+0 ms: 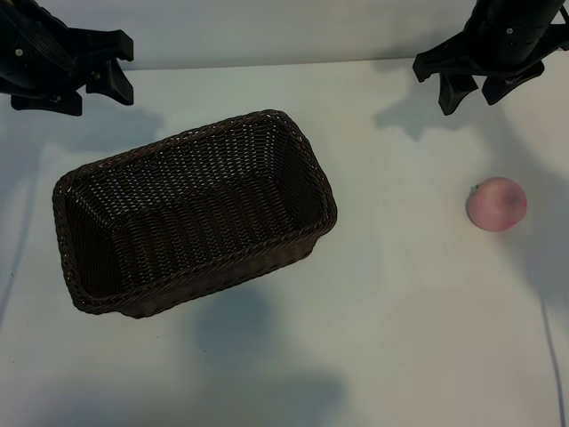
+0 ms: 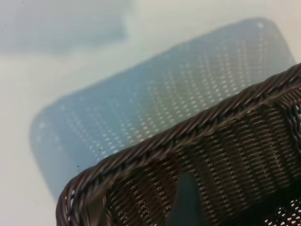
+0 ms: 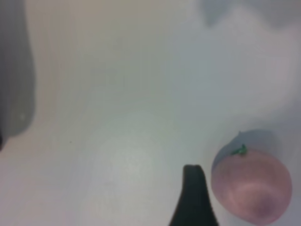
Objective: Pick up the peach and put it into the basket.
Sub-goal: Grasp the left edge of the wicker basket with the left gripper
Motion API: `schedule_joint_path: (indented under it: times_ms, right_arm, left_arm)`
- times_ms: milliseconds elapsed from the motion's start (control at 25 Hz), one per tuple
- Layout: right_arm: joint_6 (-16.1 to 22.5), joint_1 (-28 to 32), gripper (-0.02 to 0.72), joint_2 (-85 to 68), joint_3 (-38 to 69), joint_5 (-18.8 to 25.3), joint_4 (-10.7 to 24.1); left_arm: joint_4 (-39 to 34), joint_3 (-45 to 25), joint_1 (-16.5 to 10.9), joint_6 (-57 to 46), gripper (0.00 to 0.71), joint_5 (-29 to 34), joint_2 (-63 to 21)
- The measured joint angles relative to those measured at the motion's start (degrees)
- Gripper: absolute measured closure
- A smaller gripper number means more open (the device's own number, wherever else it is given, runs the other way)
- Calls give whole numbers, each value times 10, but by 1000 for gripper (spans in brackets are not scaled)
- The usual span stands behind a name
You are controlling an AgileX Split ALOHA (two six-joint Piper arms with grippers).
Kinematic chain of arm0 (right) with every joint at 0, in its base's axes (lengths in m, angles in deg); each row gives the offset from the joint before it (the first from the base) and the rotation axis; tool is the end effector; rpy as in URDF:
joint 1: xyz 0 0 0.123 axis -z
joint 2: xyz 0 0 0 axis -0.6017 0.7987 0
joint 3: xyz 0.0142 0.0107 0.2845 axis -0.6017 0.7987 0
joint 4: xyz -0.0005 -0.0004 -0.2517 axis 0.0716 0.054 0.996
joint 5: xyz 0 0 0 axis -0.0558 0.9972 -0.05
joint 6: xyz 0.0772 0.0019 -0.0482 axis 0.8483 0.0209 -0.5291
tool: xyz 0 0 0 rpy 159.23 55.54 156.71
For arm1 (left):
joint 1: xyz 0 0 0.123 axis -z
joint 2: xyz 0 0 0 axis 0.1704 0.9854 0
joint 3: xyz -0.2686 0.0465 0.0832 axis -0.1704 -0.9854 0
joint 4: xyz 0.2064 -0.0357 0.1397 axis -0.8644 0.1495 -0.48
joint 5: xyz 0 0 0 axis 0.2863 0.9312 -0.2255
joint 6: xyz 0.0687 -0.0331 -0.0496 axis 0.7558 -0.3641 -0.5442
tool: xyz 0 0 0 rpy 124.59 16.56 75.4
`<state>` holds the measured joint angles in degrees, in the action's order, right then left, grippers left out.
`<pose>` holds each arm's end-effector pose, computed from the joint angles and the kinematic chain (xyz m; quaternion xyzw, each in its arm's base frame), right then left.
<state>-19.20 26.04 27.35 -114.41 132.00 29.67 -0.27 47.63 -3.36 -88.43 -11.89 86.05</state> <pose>0.4083 0.0854 0.2652 -0.1043 0.9882 0.0438 0.1031 0.3548 -0.0582 0.3024 -0.0204 0.9622 -0.1354 0.2356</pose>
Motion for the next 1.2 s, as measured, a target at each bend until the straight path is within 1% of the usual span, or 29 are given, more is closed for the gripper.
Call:
schedule_joint_path:
  times_ms: [360, 560, 640, 760, 880, 960, 1080, 1200]
  right_arm:
    - [0, 0, 176, 0, 0, -6, 0]
    - [0, 0, 176, 0, 0, -12, -1]
    - [0, 0, 176, 0, 0, -13, -1]
    - [0, 0, 176, 0, 0, -23, -1]
    - [0, 0, 176, 0, 0, -31, -1]
    - [0, 0, 176, 0, 0, -32, -2]
    - [0, 0, 176, 0, 0, -32, -2]
    - [0, 0, 176, 0, 0, -32, -2]
  left_arm:
    - [0, 0, 0, -4, 118, 7, 0]
    - [11, 0, 0, -10, 118, -6, 0]
    - [3, 0, 0, -12, 118, 10, 0]
    - [-43, -11, 0, -43, 118, 34, -9]
    - [-89, -66, 0, -83, 118, 37, -48]
    - [-106, -119, 0, -111, 118, 29, -85]
    - [-113, -190, 0, -143, 118, 7, -144]
    - [-114, -248, 0, -170, 118, -15, -172]
